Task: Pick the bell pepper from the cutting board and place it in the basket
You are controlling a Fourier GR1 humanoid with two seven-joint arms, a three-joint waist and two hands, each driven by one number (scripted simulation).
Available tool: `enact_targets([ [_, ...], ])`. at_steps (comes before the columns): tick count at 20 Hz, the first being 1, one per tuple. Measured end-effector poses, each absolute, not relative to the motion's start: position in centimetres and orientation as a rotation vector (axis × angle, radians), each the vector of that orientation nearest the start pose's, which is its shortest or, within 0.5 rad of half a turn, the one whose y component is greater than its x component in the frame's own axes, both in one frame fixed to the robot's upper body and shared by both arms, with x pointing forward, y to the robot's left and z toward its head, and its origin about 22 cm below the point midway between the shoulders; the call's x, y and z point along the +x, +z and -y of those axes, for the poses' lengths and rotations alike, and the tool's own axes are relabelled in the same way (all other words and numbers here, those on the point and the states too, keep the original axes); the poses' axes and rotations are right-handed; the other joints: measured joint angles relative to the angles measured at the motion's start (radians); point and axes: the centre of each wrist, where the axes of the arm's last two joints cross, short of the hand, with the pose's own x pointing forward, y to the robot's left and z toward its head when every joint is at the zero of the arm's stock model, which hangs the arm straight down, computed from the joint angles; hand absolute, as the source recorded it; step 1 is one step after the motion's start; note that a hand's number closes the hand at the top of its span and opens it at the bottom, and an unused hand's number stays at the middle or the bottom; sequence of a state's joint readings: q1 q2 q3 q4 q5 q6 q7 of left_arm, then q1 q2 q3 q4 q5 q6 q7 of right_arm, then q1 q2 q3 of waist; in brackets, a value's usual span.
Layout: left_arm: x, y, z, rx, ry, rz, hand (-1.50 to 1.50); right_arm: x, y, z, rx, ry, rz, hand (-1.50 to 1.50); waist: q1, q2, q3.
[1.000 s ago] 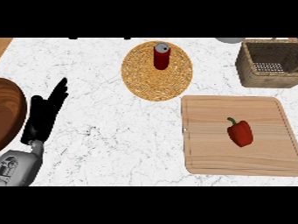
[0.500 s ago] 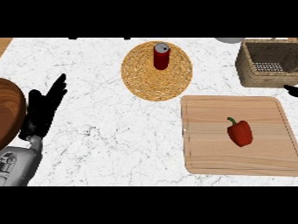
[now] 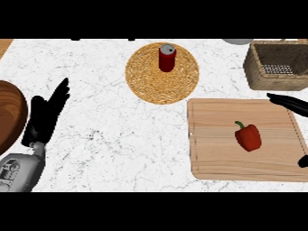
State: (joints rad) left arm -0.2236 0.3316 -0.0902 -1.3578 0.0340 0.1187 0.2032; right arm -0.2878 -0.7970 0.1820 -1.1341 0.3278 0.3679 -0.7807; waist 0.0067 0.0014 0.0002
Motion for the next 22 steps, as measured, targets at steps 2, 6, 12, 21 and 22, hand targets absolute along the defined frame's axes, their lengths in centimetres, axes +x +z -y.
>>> enact_targets([
  [2,29.6,2.9,-27.4,0.27,-0.218,1.363,0.0,30.2,6.6,40.0,-0.111,1.331,1.656,-1.5,-0.001,0.0,0.0],
  [6,29.6,2.8,-28.1,0.27,-0.21,1.356,0.0,30.8,5.6,38.9,-0.103,1.33,1.67,-1.5,-0.002,-0.001,0.0],
  [12,29.8,2.3,-27.7,0.268,-0.206,1.361,0.0,30.9,4.8,37.3,-0.079,1.34,1.669,-1.5,-0.005,-0.001,0.0],
  [21,29.7,2.9,-27.9,0.269,-0.212,1.359,0.0,31.3,2.8,35.6,-0.067,1.355,1.626,-1.5,-0.004,-0.001,0.0],
  [22,29.8,2.9,-27.9,0.267,-0.213,1.357,0.0,31.2,2.8,35.3,-0.068,1.361,1.62,-1.5,-0.004,-0.001,0.0],
])
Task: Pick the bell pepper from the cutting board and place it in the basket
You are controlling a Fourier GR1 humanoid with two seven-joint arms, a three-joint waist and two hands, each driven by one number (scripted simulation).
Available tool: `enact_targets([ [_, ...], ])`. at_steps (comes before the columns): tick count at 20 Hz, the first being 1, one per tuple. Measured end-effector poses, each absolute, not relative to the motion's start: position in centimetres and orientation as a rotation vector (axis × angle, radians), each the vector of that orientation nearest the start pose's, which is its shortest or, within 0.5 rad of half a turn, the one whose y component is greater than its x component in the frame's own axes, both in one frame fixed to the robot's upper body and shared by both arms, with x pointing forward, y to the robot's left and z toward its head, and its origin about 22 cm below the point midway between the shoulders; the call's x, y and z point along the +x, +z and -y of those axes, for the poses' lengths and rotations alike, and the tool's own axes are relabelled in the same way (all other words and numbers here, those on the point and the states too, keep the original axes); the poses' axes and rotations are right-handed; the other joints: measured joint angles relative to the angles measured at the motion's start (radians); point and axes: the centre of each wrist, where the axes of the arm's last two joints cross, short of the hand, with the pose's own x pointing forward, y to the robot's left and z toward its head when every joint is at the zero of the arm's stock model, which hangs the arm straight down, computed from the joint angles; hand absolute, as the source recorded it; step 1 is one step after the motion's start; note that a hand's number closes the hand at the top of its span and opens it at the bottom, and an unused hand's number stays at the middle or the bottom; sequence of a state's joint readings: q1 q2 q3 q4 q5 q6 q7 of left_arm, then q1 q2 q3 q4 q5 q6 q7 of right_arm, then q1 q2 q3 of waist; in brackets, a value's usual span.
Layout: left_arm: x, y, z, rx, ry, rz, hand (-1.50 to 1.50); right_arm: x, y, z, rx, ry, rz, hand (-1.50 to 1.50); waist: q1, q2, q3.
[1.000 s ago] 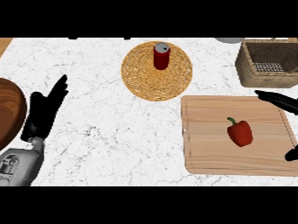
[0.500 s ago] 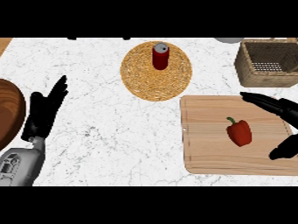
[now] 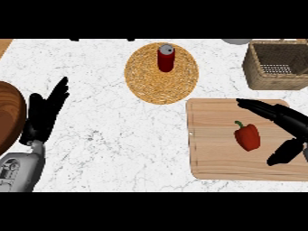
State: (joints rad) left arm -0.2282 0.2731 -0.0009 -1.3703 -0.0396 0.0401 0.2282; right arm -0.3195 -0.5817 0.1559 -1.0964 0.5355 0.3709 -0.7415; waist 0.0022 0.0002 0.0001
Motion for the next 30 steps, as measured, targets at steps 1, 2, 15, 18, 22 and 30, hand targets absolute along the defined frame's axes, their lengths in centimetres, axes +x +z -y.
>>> enact_targets([
  [1,29.8,2.8,-27.8,0.269,-0.214,1.357,0.0,31.2,2.3,35.4,-0.067,1.363,1.613,-1.5,0.0,0.0,0.0],
  [2,29.7,2.7,-27.8,0.269,-0.216,1.357,0.0,31.3,2.2,35.1,-0.064,1.366,1.607,-1.5,0.0,0.0,0.0],
  [15,29.7,3.1,-27.5,0.269,-0.213,1.355,0.0,32.0,0.5,34.1,-0.056,1.37,1.579,1.5,0.001,0.0,0.0],
  [18,29.3,2.9,-28.1,0.267,-0.21,1.354,0.0,31.6,-0.3,34.1,-0.063,1.409,1.587,1.5,0.001,-0.001,-0.002],
  [22,29.5,2.8,-28.2,0.269,-0.211,1.357,0.0,32.3,-0.2,33.1,-0.108,1.465,1.641,1.5,0.001,-0.003,-0.006],
  [30,29.6,3.2,-27.7,0.27,-0.221,1.359,0.0,34.4,1.0,30.8,-0.324,1.498,1.605,1.5,0.007,-0.004,-0.006],
])
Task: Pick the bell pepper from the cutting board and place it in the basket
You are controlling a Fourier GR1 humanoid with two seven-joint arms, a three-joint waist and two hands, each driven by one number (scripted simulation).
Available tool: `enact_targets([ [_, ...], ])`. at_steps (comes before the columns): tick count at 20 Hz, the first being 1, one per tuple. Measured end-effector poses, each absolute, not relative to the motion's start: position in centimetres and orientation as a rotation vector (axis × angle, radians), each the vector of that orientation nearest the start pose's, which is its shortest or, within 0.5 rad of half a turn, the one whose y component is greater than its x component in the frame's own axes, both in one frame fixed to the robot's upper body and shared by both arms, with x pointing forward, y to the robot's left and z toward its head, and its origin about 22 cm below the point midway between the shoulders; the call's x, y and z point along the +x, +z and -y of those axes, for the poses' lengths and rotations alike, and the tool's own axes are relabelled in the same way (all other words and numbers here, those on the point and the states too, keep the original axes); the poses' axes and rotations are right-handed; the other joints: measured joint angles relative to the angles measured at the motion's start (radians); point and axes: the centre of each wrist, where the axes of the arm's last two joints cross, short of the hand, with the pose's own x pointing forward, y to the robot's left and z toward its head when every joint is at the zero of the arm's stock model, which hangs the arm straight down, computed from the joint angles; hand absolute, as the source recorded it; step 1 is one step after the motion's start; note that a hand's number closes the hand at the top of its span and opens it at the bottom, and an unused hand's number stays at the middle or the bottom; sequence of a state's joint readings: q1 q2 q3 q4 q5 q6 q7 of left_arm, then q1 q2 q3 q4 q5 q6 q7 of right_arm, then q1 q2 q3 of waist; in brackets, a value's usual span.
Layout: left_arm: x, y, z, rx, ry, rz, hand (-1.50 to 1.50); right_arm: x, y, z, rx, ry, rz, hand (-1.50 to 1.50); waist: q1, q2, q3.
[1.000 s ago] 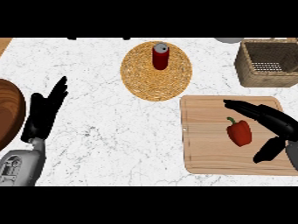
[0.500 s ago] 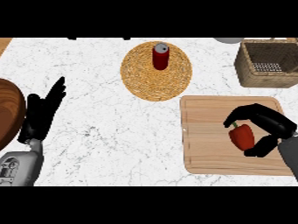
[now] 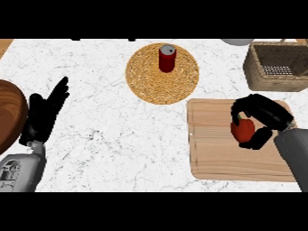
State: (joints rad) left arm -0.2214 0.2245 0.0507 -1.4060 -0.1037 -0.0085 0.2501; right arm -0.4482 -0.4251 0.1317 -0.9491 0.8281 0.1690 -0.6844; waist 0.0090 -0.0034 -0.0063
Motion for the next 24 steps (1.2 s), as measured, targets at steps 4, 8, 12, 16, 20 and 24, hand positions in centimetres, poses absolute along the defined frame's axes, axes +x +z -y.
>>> enact_targets([
  [4,29.8,3.2,-26.9,0.257,-0.241,1.361,0.0,37.1,3.4,28.1,-0.612,1.433,1.37,1.5,0.024,0.0,-0.003],
  [8,30.1,3.3,-26.3,0.245,-0.257,1.369,0.0,40.3,7.2,22.5,-0.844,1.366,1.203,1.5,0.042,0.002,-0.002],
  [12,30.1,2.9,-26.7,0.249,-0.251,1.362,0.0,42.1,11.6,15.0,-0.907,1.217,1.183,1.5,0.037,0.004,0.002],
  [16,30.1,2.8,-26.6,0.242,-0.239,1.358,0.0,42.8,16.7,10.4,-0.873,1.024,1.254,1.5,0.029,0.004,0.004],
  [20,30.0,2.7,-26.9,0.251,-0.234,1.359,0.0,42.4,22.8,8.1,-0.816,0.8,1.401,1.5,0.02,0.001,0.005],
  [24,29.4,2.2,-26.8,0.257,-0.232,1.35,0.0,41.6,28.7,7.4,-0.8,0.622,1.508,1.5,0.012,0.0,0.006],
])
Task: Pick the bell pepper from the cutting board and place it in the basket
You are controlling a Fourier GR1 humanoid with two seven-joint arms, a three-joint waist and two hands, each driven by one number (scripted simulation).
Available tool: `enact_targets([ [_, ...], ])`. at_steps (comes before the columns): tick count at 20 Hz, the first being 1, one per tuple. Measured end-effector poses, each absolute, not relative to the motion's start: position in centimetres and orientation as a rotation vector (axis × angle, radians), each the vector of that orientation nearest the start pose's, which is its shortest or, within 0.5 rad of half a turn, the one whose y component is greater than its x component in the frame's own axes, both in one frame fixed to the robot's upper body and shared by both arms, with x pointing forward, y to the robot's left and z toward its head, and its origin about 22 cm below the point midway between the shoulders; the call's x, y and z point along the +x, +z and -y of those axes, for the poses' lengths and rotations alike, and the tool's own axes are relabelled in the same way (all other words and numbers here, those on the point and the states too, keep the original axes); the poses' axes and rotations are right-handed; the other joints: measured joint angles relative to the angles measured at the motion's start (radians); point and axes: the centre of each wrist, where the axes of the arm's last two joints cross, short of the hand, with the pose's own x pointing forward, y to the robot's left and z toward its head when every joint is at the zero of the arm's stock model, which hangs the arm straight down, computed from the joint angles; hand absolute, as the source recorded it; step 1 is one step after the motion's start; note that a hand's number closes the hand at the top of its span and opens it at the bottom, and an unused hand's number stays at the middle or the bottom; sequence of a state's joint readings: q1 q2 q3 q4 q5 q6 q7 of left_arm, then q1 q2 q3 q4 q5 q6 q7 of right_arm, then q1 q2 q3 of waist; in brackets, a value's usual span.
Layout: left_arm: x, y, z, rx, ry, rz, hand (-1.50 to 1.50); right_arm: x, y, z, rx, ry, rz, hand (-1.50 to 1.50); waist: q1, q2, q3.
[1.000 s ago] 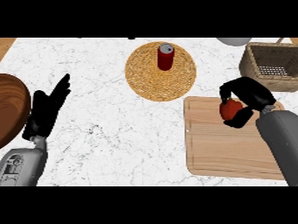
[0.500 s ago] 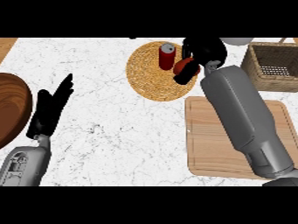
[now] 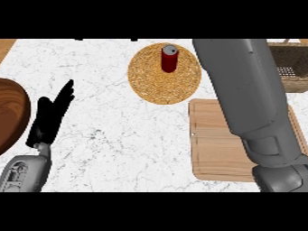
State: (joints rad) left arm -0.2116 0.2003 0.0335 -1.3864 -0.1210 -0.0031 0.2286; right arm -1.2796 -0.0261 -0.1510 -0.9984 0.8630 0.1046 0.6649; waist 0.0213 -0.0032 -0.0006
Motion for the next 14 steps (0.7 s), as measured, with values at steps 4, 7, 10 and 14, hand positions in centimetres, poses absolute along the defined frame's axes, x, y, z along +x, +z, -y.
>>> enact_targets([
  [4,29.4,2.1,-27.7,0.264,-0.228,1.353,0.0,40.3,34.0,7.0,-0.836,0.526,1.566,1.5,-0.008,0.001,0.0],
  [7,29.5,2.2,-27.3,0.265,-0.226,1.361,0.0,40.1,37.5,7.4,-0.852,0.466,1.58,1.5,-0.006,0.003,0.0],
  [10,29.8,2.4,-27.3,0.264,-0.224,1.359,0.0,39.7,41.0,8.6,-0.87,0.424,1.588,1.5,-0.004,0.005,-0.001],
  [14,29.9,2.4,-27.1,0.256,-0.232,1.361,0.0,39.8,44.0,9.9,-0.926,0.366,1.578,1.5,-0.001,0.007,-0.001],
])
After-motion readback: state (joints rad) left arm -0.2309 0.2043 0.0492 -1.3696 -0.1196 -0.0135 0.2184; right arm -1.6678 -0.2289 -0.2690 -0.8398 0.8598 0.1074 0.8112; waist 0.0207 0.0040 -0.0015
